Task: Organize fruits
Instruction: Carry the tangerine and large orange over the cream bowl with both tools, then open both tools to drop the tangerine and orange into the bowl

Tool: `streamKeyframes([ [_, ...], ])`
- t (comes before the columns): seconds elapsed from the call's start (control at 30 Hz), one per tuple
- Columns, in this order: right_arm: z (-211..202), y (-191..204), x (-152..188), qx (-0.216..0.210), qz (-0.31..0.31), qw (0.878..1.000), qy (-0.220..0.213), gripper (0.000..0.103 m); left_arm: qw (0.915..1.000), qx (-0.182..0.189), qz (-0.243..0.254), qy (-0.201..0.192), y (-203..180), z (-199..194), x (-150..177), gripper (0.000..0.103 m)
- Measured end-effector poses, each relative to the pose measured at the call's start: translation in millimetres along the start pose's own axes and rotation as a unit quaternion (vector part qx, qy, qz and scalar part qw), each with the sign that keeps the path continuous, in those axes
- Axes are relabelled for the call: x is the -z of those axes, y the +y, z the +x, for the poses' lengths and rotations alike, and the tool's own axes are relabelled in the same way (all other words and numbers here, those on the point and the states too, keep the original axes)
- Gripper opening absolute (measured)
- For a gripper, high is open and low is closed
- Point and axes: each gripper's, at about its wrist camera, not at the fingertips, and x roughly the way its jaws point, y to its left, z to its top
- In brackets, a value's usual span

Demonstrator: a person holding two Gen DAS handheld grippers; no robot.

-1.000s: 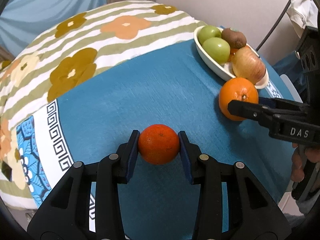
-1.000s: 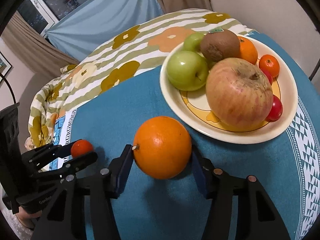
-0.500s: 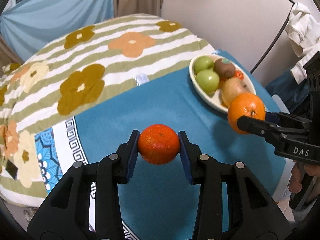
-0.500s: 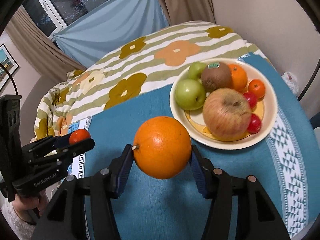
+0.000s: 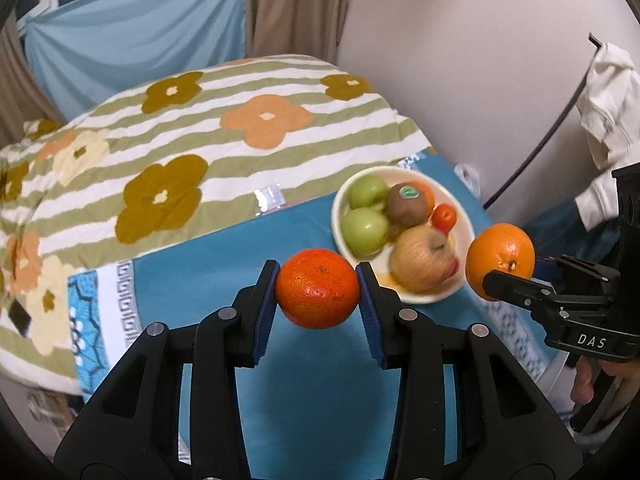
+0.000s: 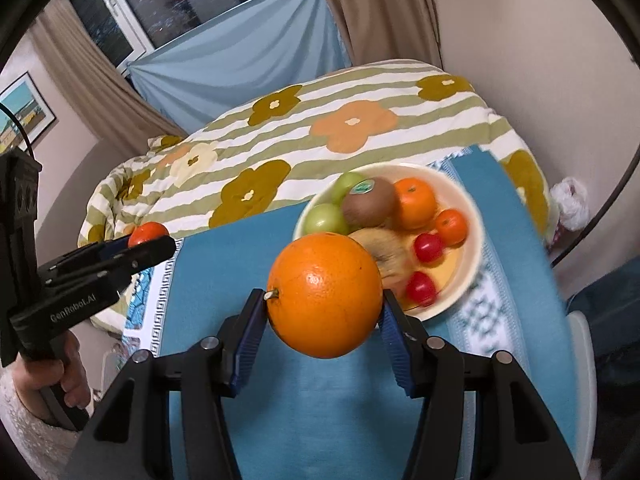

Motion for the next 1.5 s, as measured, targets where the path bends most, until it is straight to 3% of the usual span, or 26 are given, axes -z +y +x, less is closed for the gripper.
streamKeyframes([
  [0.27,-2.0,-53.8,-20.4,0.0,-0.024,1.0,0.01,0.052,0.9994,-0.004,-0.034,0.005,-41.4,34.5,-8.8,0.043],
  [0.5,10.0,-86.2,-33.0,-0.012,-0.034,0.999,0.023,0.052,0.998,-0.012,-0.058,0.024,-53.9,72.9,-8.9,0.043],
  [0.83,31.2,-109.3,-43.7,-0.033,-0.045,0.998,0.038,0.052,0.9948,-0.033,-0.089,0.036,-53.4,110.0,0.6,0.043],
  [1.07,37.6,-110.2,-46.4,-0.046,-0.048,0.997,0.041,0.052,0.9948,-0.017,-0.096,0.029,-53.0,108.2,-1.5,0.045],
  [1.1,37.5,-109.7,-47.0,-0.048,-0.048,0.997,0.04,0.052,0.9947,-0.021,-0.096,0.03,-52.8,107.6,-1.9,0.055],
  [1.13,37.5,-109.8,-47.7,-0.049,-0.048,0.997,0.039,0.052,0.9946,-0.025,-0.096,0.031,-52.8,106.6,-2.3,0.077],
  [1.2,36.7,-109.3,-49.0,-0.052,-0.048,0.997,0.037,0.052,0.9945,-0.034,-0.097,0.019,-52.5,98.5,-2.0,0.101],
  [1.5,35.3,-102.9,-52.2,-0.058,-0.071,0.995,0.043,0.052,0.9924,-0.079,-0.094,0.012,-44.1,73.2,-1.3,0.103],
])
